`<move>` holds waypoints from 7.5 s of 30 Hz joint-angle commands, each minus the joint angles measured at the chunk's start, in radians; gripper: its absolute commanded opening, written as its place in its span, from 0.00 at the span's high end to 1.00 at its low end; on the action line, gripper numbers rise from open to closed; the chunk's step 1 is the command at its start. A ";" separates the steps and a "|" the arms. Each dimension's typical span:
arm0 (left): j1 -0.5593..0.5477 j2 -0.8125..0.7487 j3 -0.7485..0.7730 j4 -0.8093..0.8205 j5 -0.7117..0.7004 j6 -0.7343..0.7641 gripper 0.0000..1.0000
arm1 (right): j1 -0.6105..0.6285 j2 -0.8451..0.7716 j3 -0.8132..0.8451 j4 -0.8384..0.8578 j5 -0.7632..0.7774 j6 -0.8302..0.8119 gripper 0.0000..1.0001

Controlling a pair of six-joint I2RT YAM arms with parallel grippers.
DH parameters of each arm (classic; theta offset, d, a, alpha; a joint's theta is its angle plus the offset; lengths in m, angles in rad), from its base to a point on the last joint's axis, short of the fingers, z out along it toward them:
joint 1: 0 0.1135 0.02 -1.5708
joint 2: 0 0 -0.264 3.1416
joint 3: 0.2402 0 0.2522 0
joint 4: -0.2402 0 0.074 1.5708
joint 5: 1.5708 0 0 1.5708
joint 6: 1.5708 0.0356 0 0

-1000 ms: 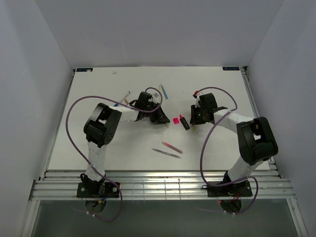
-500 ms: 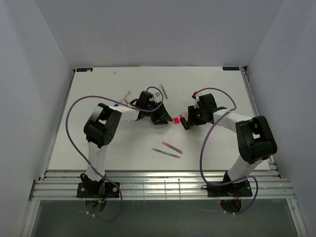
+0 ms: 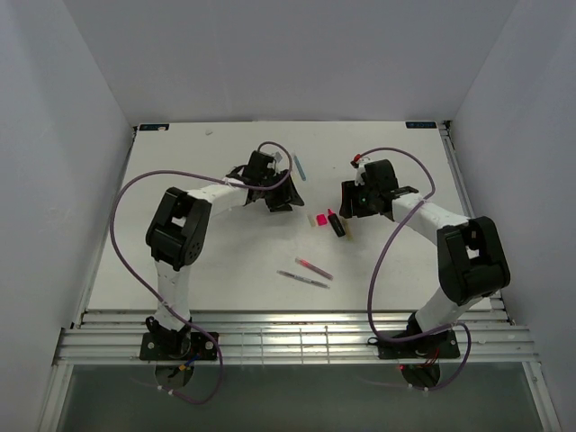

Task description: Open the pen caps

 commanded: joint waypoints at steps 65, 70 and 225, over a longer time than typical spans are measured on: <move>0.003 0.387 0.556 -0.304 -0.530 0.360 0.93 | -0.001 -0.195 -0.038 0.031 -0.045 0.009 0.41; 0.034 0.288 0.404 -0.236 -0.529 0.320 1.00 | 0.000 -0.189 -0.039 0.032 -0.066 0.018 0.41; -0.047 -0.556 -0.666 0.770 0.364 -0.192 0.64 | 0.146 -0.207 -0.250 0.940 -0.411 0.776 0.92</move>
